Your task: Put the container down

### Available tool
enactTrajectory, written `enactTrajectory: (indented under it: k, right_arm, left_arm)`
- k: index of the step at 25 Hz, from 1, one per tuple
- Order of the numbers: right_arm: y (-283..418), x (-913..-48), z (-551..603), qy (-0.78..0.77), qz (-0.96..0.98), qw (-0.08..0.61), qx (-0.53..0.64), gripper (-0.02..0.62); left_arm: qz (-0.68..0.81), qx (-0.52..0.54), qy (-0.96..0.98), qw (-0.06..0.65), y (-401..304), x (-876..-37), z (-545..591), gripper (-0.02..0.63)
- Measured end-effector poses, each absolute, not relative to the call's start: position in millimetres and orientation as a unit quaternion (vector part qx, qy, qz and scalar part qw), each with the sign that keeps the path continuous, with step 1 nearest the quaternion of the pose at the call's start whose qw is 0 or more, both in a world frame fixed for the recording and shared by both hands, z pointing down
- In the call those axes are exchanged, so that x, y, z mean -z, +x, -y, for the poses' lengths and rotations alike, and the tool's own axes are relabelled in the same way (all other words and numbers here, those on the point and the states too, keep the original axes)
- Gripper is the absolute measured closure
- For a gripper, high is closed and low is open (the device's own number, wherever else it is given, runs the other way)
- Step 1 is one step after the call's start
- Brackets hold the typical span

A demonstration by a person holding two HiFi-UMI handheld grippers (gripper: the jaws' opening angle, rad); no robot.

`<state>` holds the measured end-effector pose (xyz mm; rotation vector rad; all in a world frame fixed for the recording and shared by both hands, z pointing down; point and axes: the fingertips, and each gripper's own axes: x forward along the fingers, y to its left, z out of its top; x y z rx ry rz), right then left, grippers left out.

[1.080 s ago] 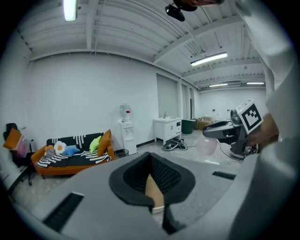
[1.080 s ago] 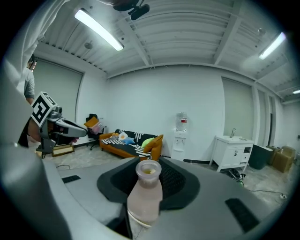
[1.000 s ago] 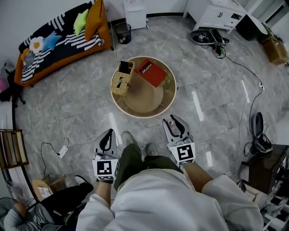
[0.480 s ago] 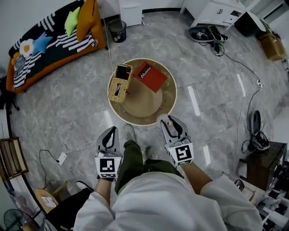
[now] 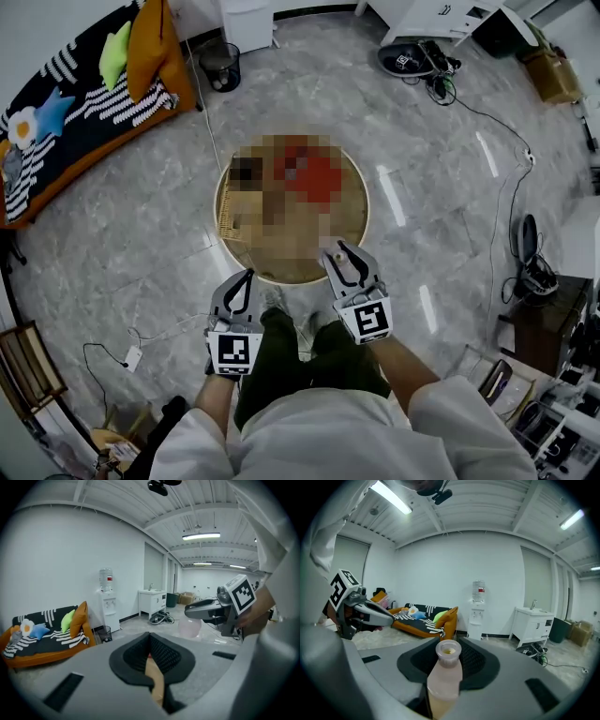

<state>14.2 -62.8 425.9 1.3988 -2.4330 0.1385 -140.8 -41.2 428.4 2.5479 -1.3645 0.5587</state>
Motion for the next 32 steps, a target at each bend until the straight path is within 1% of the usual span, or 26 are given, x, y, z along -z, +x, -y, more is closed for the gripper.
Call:
enactTrajectory:
  k: [3, 9, 15, 19, 23, 27, 32]
  right_arm:
    - [11, -460, 86, 0.494, 0.845, 0.186, -0.083, 0.451]
    - [13, -538, 130, 0.486, 0.853, 0.176, -0.07, 0.451]
    - [9, -621, 160, 0.467, 0.861, 0.184, -0.078, 0.451]
    - [7, -669, 171, 0.463, 0.858, 0.197, -0.107, 0.451]
    - [1, -710, 186, 0.457, 0.866, 0.185, -0.087, 0.451]
    - [-5, -740, 196, 0.456, 0.865, 0.184, -0.094, 0.451]
    - [-14, -769, 207, 0.452, 0.866, 0.188, -0.099, 0.451]
  left_arm:
    - [0.446, -0.198, 0.867, 0.098, -133, -457, 59, 0.6]
    - [0.469, -0.225, 0.847, 0.111, -137, -531, 99, 0.6]
    - [0.492, -0.23, 0.832, 0.114, -142, -587, 133, 0.6]
    - [0.5, -0.238, 0.822, 0.129, -146, -625, 144, 0.6]
    - [0.496, -0.238, 0.826, 0.124, -144, -655, 152, 0.598]
    - [0.495, -0.262, 0.814, 0.154, -150, -682, 150, 0.6]
    - [0.494, -0.269, 0.811, 0.16, -159, -694, 156, 0.6]
